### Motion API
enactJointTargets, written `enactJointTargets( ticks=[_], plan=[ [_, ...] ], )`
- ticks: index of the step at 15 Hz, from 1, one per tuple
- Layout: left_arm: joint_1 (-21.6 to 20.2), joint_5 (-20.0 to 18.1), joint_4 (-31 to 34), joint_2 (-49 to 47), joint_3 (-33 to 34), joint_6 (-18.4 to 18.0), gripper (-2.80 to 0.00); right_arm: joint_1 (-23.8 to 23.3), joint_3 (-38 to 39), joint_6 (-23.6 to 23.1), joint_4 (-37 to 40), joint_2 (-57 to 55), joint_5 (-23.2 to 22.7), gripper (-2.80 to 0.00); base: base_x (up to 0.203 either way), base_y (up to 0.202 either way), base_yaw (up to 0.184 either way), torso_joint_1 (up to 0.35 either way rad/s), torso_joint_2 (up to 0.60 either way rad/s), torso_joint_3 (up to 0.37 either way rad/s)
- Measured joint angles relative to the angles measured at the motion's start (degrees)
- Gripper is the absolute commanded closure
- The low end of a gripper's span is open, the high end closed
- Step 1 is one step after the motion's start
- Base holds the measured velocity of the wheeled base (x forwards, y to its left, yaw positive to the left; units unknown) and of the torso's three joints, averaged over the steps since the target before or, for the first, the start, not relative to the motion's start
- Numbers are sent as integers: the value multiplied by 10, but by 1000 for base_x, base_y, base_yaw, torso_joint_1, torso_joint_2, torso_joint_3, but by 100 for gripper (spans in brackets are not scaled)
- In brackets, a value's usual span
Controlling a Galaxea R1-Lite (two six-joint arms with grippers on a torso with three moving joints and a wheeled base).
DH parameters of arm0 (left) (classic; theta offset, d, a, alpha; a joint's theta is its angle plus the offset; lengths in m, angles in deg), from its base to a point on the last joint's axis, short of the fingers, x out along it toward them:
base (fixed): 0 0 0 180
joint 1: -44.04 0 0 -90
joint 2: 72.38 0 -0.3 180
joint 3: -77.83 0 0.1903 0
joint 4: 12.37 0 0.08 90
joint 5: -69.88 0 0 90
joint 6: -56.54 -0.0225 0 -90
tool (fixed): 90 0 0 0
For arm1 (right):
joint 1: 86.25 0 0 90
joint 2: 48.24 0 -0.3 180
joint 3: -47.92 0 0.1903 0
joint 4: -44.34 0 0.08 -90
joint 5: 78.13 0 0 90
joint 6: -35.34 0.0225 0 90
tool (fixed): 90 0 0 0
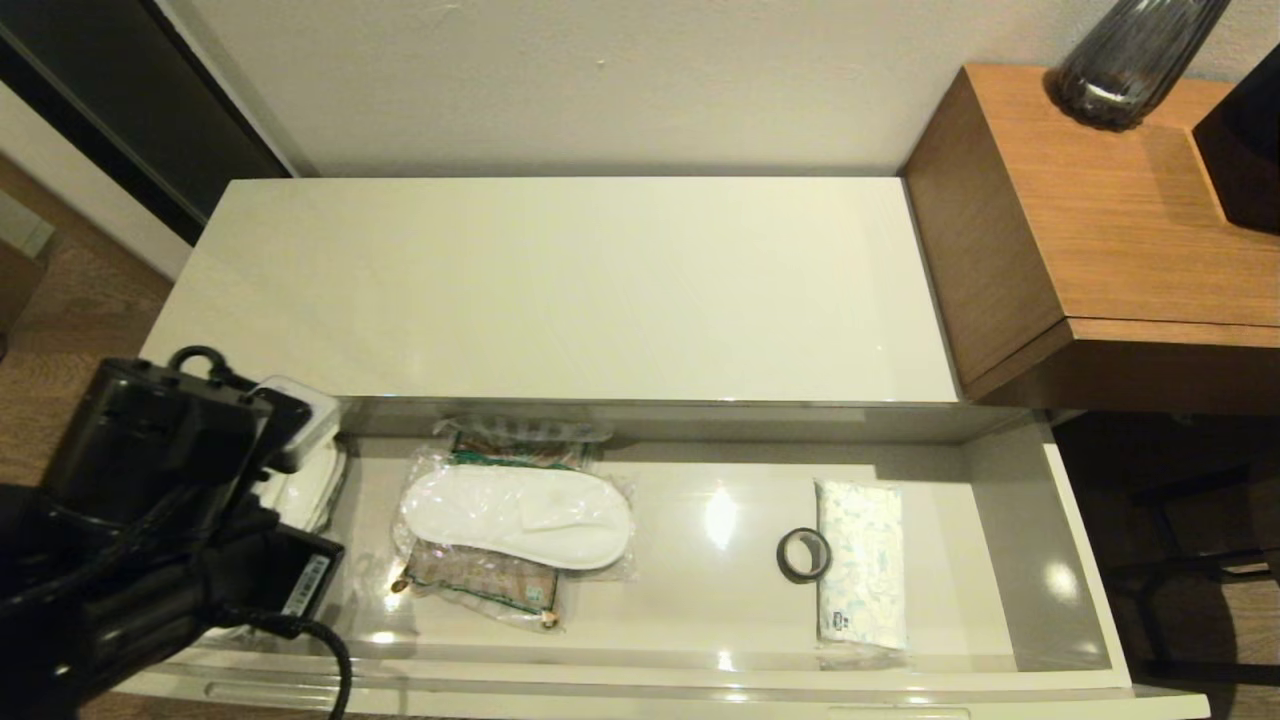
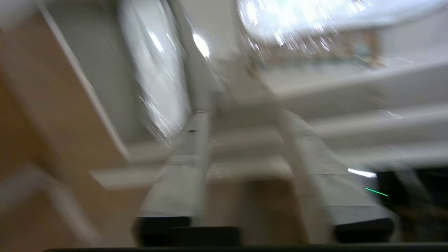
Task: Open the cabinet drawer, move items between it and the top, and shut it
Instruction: Close the drawer
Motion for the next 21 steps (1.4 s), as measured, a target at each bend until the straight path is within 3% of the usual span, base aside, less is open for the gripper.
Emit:
enactJointTargets(
  ticks=[3, 7, 9, 14, 18, 21],
  plan=[
    [7, -64, 153, 36, -28, 172, 0, 0, 0, 0, 0, 0, 0, 0, 0, 0, 0, 0, 0, 0],
    [10, -139, 170, 40, 13, 281, 0, 0, 0, 0, 0, 0, 0, 0, 0, 0, 0, 0, 0, 0],
    [10, -159, 132, 30, 78, 318, 0, 0, 0, 0, 0, 0, 0, 0, 0, 0, 0, 0, 0, 0],
    [10, -183, -68, -41, 229, 398, 0, 0, 0, 0, 0, 0, 0, 0, 0, 0, 0, 0, 0, 0],
    [9, -183, -78, -64, 243, 400, 0, 0, 0, 0, 0, 0, 0, 0, 0, 0, 0, 0, 0, 0],
    [9, -182, -79, -84, 253, 430, 0, 0, 0, 0, 0, 0, 0, 0, 0, 0, 0, 0, 0, 0]
  ],
)
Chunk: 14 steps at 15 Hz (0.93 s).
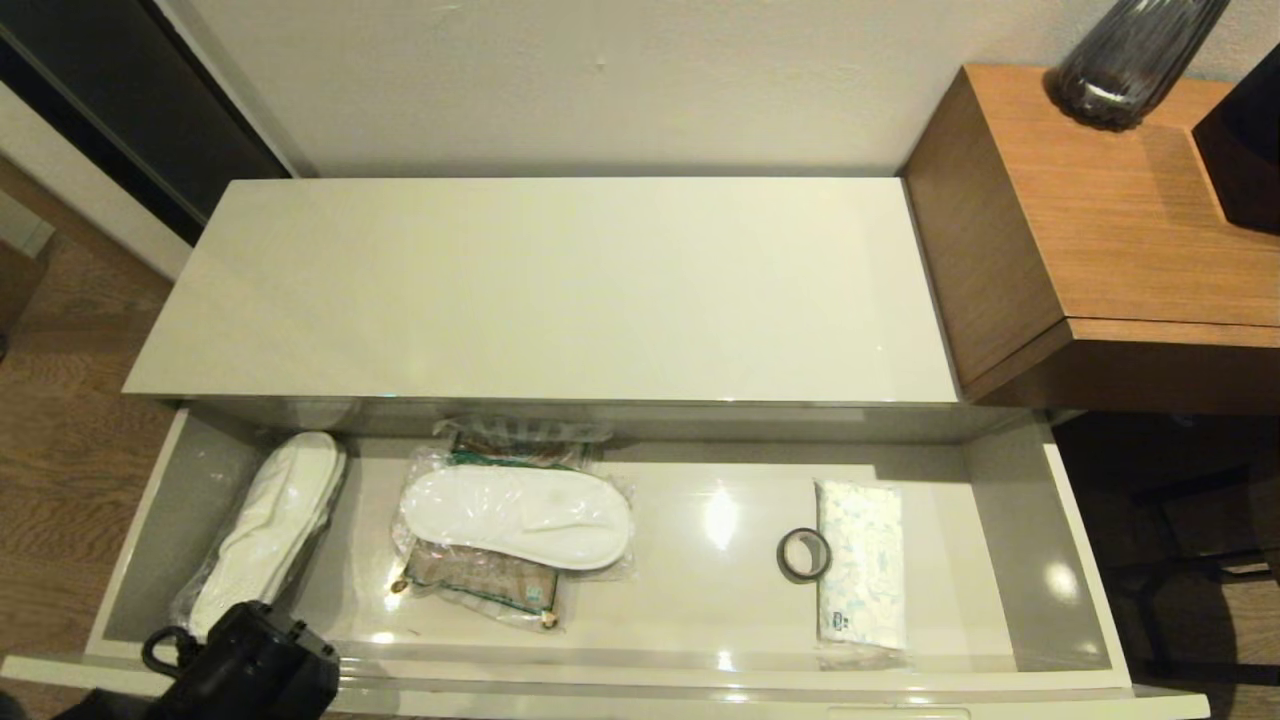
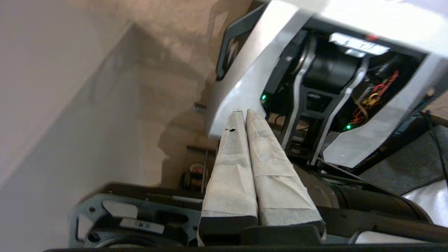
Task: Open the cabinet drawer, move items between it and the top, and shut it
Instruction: Close the drawer
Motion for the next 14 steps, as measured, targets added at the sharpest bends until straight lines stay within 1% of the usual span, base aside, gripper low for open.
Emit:
enactJointTargets(
  ticks=[4, 6, 9, 11, 14],
  plan=[
    [0, -7, -29, -32, 20, 7, 0, 0, 0, 0, 0, 0, 0, 0, 0, 0, 0, 0, 0, 0],
    [0, -6, -87, -69, 37, 11, 0, 0, 0, 0, 0, 0, 0, 0, 0, 0, 0, 0, 0, 0],
    [-1, 3, -214, -185, 70, 26, 0, 0, 0, 0, 0, 0, 0, 0, 0, 0, 0, 0, 0, 0],
    [-2, 12, -325, -277, 93, 32, 0, 0, 0, 0, 0, 0, 0, 0, 0, 0, 0, 0, 0, 0],
    [-8, 30, -475, -375, 111, 26, 0, 0, 0, 0, 0, 0, 0, 0, 0, 0, 0, 0, 0, 0]
  ],
)
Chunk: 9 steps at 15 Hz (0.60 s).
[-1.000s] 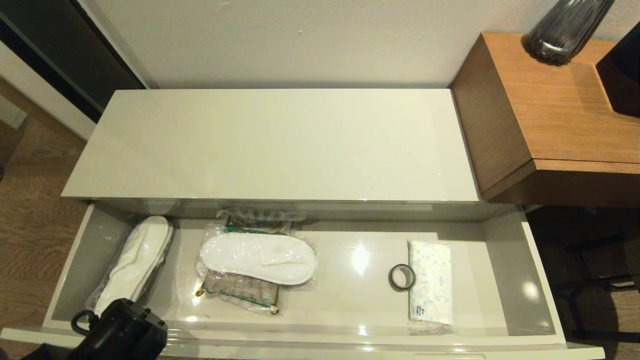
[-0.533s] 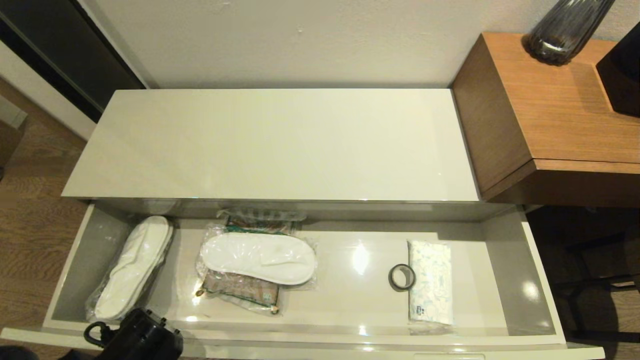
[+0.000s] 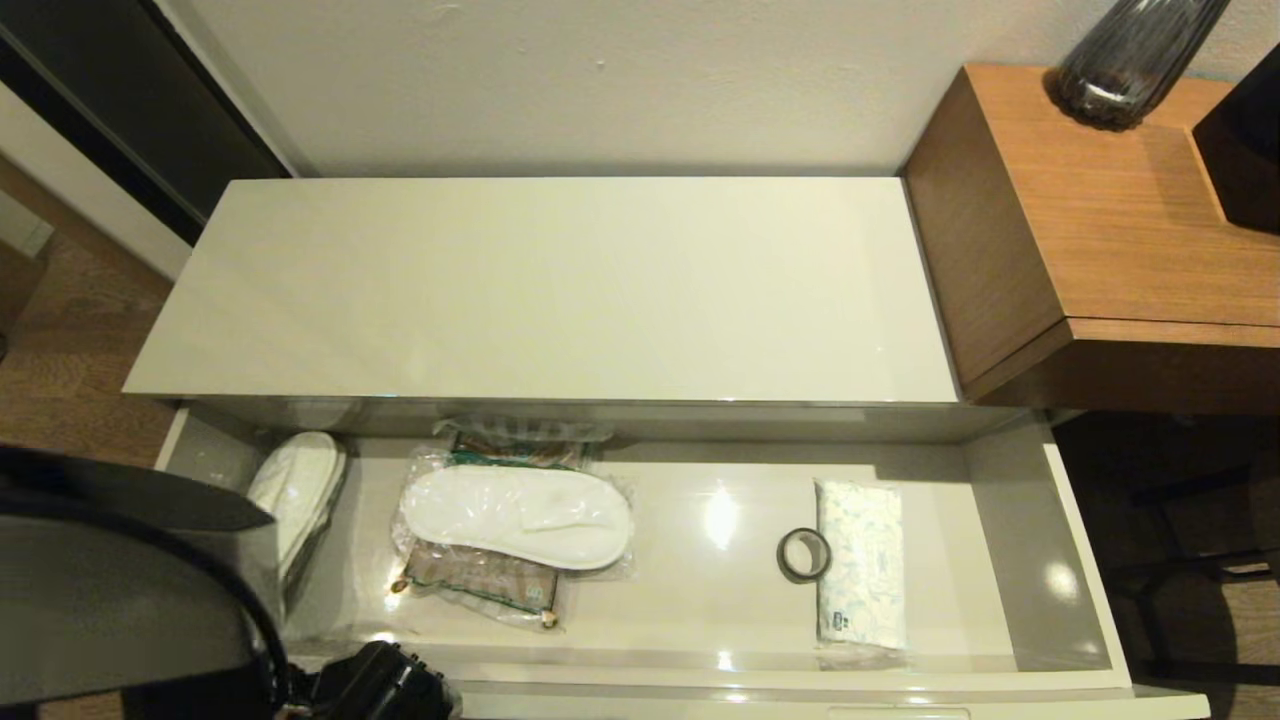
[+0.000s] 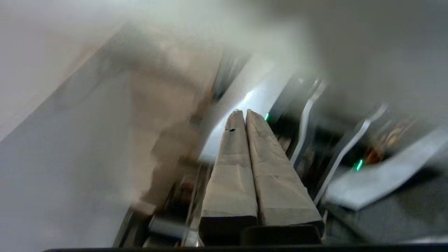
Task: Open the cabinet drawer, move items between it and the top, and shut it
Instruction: Close the drawer
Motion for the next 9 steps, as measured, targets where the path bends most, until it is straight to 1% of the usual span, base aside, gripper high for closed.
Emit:
enactJointTargets(
  ticks=[1, 2, 4, 6, 7, 9],
  plan=[
    [-6, 6, -24, -13, -3, -11, 0, 0, 0, 0, 0, 0, 0, 0, 0, 0, 0, 0, 0, 0],
    [-17, 13, -27, -15, -10, -30, 0, 0, 0, 0, 0, 0, 0, 0, 0, 0, 0, 0, 0, 0],
    [-38, 18, 1, 2, -29, -68, 0, 0, 0, 0, 0, 0, 0, 0, 0, 0, 0, 0, 0, 0],
    [-66, 15, 76, 44, -74, -89, 0, 0, 0, 0, 0, 0, 0, 0, 0, 0, 0, 0, 0, 0],
    [-84, 15, 110, 68, -108, -89, 0, 0, 0, 0, 0, 0, 0, 0, 0, 0, 0, 0, 0, 0],
    [-111, 6, 204, 113, -158, -93, 0, 0, 0, 0, 0, 0, 0, 0, 0, 0, 0, 0, 0, 0]
  ],
)
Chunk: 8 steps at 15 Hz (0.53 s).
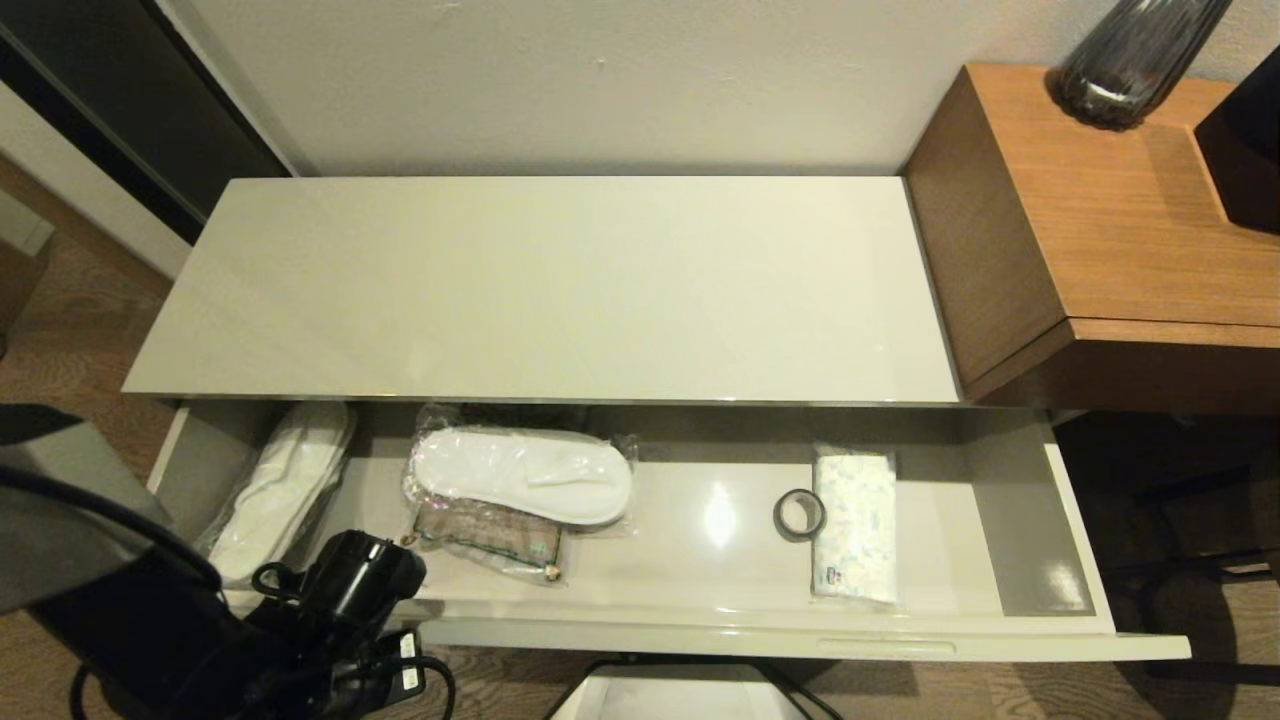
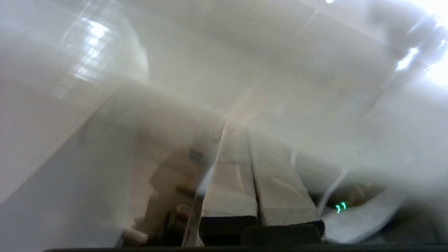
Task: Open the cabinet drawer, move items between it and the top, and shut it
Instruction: Close the drawer
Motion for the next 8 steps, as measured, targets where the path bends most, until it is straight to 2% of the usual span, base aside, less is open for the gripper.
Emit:
enactJointTargets(
  ticks=[2, 5, 8],
  plan=[
    [-13, -8, 61, 27, -46, -2, 0, 0, 0, 0, 0, 0, 0, 0, 0, 0, 0, 0, 0, 0],
    [-20, -10, 86, 34, -101, -10, 0, 0, 0, 0, 0, 0, 0, 0, 0, 0, 0, 0, 0, 0],
    [-29, -12, 154, 7, -227, -28, 0, 0, 0, 0, 0, 0, 0, 0, 0, 0, 0, 0, 0, 0]
  ],
)
